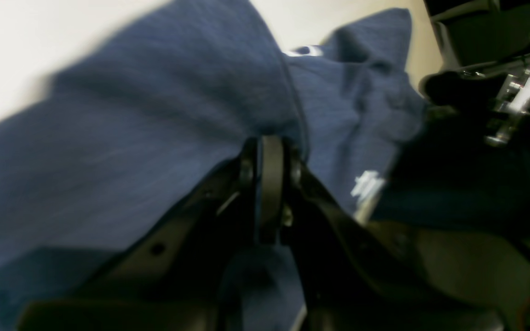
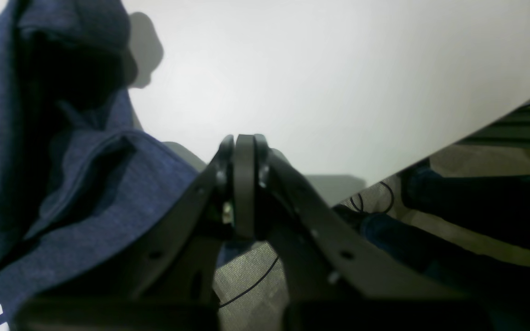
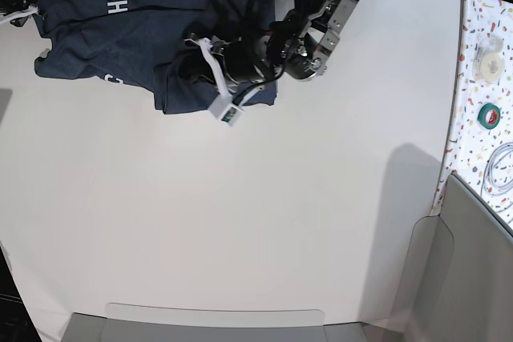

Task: Layout the t-shirt on the table in an organized manner, then fold the t-shirt properly
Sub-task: 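Drag the held fabric with the left gripper toward the collar, then regrip the fabric with the left gripper and fold it toward the collar, then pull the held fabric with the left gripper toward the right gripper, then grasp the folded navy shirt bundle with both grippers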

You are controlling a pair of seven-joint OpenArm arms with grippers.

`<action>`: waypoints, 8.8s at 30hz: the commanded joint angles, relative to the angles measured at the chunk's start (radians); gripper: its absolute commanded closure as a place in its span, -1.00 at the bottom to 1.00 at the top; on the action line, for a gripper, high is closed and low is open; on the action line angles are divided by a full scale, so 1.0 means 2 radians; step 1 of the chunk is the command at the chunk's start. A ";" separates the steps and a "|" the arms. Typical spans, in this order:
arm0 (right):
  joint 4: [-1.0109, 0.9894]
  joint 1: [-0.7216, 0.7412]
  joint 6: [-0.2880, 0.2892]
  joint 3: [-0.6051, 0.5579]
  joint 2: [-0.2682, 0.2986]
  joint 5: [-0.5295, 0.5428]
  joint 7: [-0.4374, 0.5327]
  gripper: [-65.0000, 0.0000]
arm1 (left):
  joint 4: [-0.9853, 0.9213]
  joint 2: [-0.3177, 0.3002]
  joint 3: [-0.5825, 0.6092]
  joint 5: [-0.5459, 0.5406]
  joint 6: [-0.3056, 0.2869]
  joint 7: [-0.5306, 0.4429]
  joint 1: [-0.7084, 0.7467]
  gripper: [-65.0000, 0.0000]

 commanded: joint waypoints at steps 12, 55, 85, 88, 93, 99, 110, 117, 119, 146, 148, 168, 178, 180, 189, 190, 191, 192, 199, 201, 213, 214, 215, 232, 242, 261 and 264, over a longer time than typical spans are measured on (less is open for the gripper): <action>-0.044 0.002 0.007 0.003 0.012 0.008 0.009 1.00 | 0.012 -0.071 -0.098 -0.001 -0.002 -0.011 0.060 1.00; -0.044 0.008 0.007 0.003 0.012 0.008 0.009 1.00 | 0.028 -0.050 -0.064 0.021 -0.004 0.019 0.086 1.00; -0.044 0.008 0.007 0.002 0.013 0.007 0.009 1.00 | 0.122 -0.090 0.104 0.021 -0.006 0.015 -0.006 1.00; -0.044 0.008 0.007 0.002 0.013 0.007 0.009 1.00 | 0.116 -0.101 0.076 0.023 -0.006 0.015 0.012 1.00; -0.044 0.008 0.007 0.002 0.013 0.007 0.009 1.00 | 0.098 -0.118 0.071 0.023 -0.003 0.015 0.020 1.00; -0.044 0.009 0.007 0.002 0.012 0.007 0.009 1.00 | 0.095 -0.114 0.073 0.023 -0.003 0.019 0.020 1.00; -0.044 0.008 0.007 0.002 0.012 0.007 0.009 1.00 | 0.080 -0.111 0.074 0.023 -0.005 0.020 0.018 0.95; -0.044 0.008 0.007 0.002 0.012 0.007 0.009 1.00 | 0.048 -0.114 0.136 0.024 -0.003 0.014 -0.012 0.95; -0.044 0.008 0.007 0.002 0.012 0.007 0.009 1.00 | 0.047 -0.113 0.157 0.024 -0.003 0.014 -0.020 0.95; -0.043 0.008 0.007 0.002 0.011 0.007 0.009 1.00 | 0.070 -0.075 0.210 0.024 0.029 0.006 -0.094 0.95; -0.044 0.008 0.007 0.002 0.011 0.007 0.009 1.00 | 0.070 -0.094 0.211 0.024 0.055 0.025 -0.093 0.95; -0.043 0.010 0.007 -0.023 0.012 0.007 0.009 1.00 | 0.056 -0.079 0.285 0.023 0.062 0.046 -0.092 0.94; -0.044 0.011 0.007 -0.023 0.011 0.007 0.009 1.00 | 0.046 -0.046 0.285 0.023 0.060 0.042 -0.095 0.94; -0.044 0.011 0.007 -0.023 0.012 0.007 0.009 1.00 | 0.046 -0.044 0.285 0.023 0.060 0.042 -0.095 0.94; -0.028 -0.012 0.032 -0.039 0.077 0.079 -0.001 1.00 | 0.047 -0.067 0.282 0.024 0.065 0.028 -0.092 0.94; -0.030 -0.016 0.033 -0.039 0.092 0.106 -0.007 0.97 | 0.047 -0.072 0.282 0.024 0.065 0.021 -0.092 0.94; -0.033 -0.022 0.033 -0.039 0.104 0.130 -0.010 0.89 | 0.047 -0.076 0.282 0.024 0.065 0.016 -0.092 0.94; -0.034 -0.029 0.033 -0.039 0.116 0.158 -0.013 0.78 | 0.046 -0.081 0.282 0.024 0.065 0.010 -0.092 0.94; -0.105 -0.072 0.033 -0.044 0.174 0.324 -0.039 0.03 | 0.039 -0.089 0.282 0.024 0.065 0.003 -0.092 0.93; -0.146 -0.058 0.033 -0.043 0.182 0.347 -0.067 -0.17 | 0.035 -0.089 0.282 0.024 0.065 0.003 -0.093 0.93; -0.273 -0.018 0.033 -0.080 0.187 0.354 -0.081 -0.28 | 0.026 -0.089 0.282 0.024 0.065 0.003 -0.095 0.93; -0.273 -0.020 0.033 -0.085 0.187 0.364 -0.081 -0.28 | 0.025 -0.089 0.282 0.024 0.065 0.003 -0.095 0.93; -0.275 -0.021 0.033 -0.092 0.187 0.372 -0.081 -0.28 | 0.025 -0.089 0.282 0.025 0.065 0.003 -0.095 0.93; -0.271 -0.033 0.033 -0.132 0.187 0.430 -0.081 -0.28 | 0.024 -0.089 0.282 0.083 0.064 0.004 -0.091 0.93; -0.271 -0.034 0.033 -0.178 0.187 0.431 -0.081 -0.28 | 0.024 -0.089 0.281 0.090 0.064 0.005 -0.091 0.93; -0.242 -0.032 0.033 -0.215 0.187 0.380 -0.081 1.00 | 0.132 -0.167 0.061 0.090 0.065 0.013 0.020 0.93; -0.225 -0.030 0.033 -0.215 0.185 0.380 -0.081 1.00 | 0.111 -0.188 -0.019 0.091 0.065 0.013 0.079 0.93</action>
